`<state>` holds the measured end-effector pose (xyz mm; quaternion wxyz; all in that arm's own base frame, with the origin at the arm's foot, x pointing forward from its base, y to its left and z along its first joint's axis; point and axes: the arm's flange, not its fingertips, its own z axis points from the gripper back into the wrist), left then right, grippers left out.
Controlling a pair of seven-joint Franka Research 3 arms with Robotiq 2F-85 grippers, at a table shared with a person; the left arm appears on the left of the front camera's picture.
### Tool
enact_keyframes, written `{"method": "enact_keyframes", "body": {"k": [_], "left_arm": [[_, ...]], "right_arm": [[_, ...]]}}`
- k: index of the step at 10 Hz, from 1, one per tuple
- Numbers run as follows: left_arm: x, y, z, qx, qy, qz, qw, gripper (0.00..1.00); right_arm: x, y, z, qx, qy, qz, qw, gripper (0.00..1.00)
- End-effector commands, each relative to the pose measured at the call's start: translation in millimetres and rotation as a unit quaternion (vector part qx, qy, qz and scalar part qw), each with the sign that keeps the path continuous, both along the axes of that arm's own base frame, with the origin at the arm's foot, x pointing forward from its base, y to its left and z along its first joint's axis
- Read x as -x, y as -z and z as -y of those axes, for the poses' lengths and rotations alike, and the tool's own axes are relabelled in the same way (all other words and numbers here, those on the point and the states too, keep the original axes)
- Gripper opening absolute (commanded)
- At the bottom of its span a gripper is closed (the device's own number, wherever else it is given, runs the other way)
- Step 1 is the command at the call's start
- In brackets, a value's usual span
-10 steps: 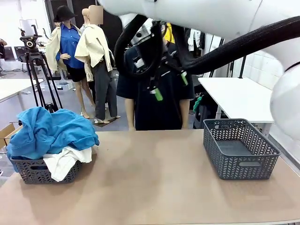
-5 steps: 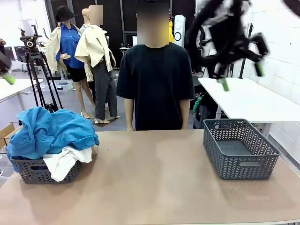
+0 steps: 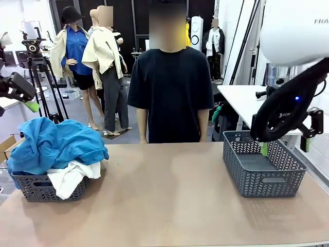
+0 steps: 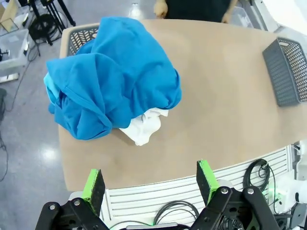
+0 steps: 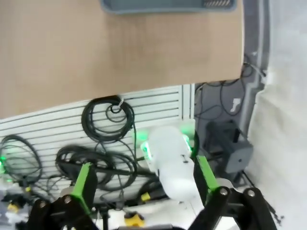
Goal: Sort the tops and bottoms.
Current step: Sort the clothes according to human instructions.
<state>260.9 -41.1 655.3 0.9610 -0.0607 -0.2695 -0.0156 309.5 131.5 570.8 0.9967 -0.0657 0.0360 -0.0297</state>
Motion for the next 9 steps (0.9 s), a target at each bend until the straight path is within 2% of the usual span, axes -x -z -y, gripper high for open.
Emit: {"method": "enact_keyframes", "body": {"k": [1, 9], "left_arm": [[-3.6, -1.1, -0.3, -0.001, -0.008, -0.005, 1.000, 1.00], [-3.6, -1.1, -0.3, -0.001, -0.008, -0.005, 1.000, 1.00]], "right_arm": [[-0.8, -13.2, -1.1, 0.005, 0.002, -0.011, 1.000, 1.00], [-0.8, -13.2, -1.1, 0.005, 0.002, -0.011, 1.000, 1.00]]}}
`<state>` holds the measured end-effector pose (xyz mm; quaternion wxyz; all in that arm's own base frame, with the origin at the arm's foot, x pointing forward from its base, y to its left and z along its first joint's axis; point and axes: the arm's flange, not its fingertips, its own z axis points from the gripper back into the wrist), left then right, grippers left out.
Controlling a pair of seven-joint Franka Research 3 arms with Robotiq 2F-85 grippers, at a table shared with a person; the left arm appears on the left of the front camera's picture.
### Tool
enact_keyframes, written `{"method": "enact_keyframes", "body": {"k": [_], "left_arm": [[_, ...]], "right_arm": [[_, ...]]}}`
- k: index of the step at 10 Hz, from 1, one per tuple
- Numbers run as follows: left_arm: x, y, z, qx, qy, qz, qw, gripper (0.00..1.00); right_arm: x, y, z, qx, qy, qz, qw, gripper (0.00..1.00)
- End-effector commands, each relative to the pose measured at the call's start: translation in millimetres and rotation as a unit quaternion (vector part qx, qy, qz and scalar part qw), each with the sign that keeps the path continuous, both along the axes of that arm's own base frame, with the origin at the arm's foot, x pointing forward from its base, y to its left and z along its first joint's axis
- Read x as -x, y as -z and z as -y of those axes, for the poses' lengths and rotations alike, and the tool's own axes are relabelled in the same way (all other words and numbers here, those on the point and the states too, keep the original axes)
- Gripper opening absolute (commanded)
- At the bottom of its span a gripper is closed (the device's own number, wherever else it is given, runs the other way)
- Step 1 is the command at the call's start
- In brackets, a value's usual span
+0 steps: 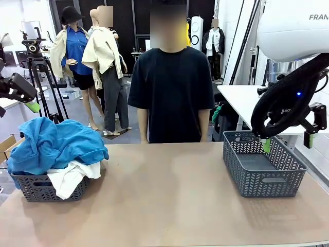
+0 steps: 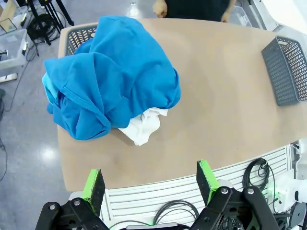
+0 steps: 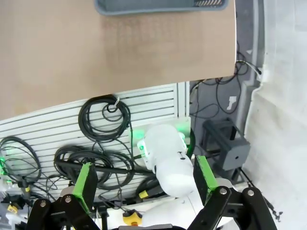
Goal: Sort the tops and bottoms.
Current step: Sort the clothes according to human instructions.
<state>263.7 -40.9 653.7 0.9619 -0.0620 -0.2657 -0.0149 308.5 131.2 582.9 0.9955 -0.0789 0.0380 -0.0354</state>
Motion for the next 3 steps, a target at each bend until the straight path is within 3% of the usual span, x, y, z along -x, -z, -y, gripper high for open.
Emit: {"method": "enact_keyframes", "body": {"k": [1, 3], "left_arm": [[-0.9, -2.6, -0.2, -0.003, -0.008, -0.001, 1.000, 1.00], [-0.9, -2.6, -0.2, -0.003, -0.008, -0.001, 1.000, 1.00]], "right_arm": [[-1.8, -1.2, -1.4, -0.009, -0.003, -0.009, 1.000, 1.00], [-1.8, -1.2, -1.4, -0.009, -0.003, -0.009, 1.000, 1.00]]}}
